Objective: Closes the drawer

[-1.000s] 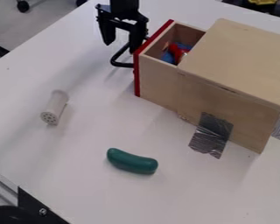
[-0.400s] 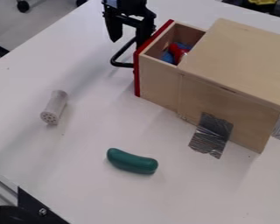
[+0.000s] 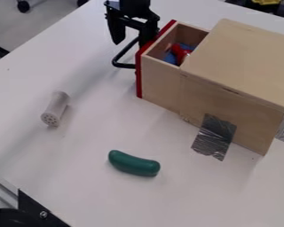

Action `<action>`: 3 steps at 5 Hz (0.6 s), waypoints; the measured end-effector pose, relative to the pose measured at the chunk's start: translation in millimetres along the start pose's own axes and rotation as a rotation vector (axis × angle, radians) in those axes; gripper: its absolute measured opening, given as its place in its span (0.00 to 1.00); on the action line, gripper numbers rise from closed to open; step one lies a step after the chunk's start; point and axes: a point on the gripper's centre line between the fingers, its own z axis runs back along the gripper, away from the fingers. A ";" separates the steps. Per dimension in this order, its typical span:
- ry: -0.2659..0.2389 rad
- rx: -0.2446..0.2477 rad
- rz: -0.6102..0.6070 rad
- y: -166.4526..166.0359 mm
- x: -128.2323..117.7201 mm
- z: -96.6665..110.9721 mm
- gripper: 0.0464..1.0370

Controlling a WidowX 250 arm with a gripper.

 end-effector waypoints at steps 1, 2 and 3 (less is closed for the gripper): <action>0.011 -0.011 -0.001 -2.4 -2.1 -1.0 0.96; 0.002 -0.015 -0.001 -5.1 -3.4 3.8 0.96; -0.007 -0.017 -0.008 -8.4 -2.3 6.9 0.96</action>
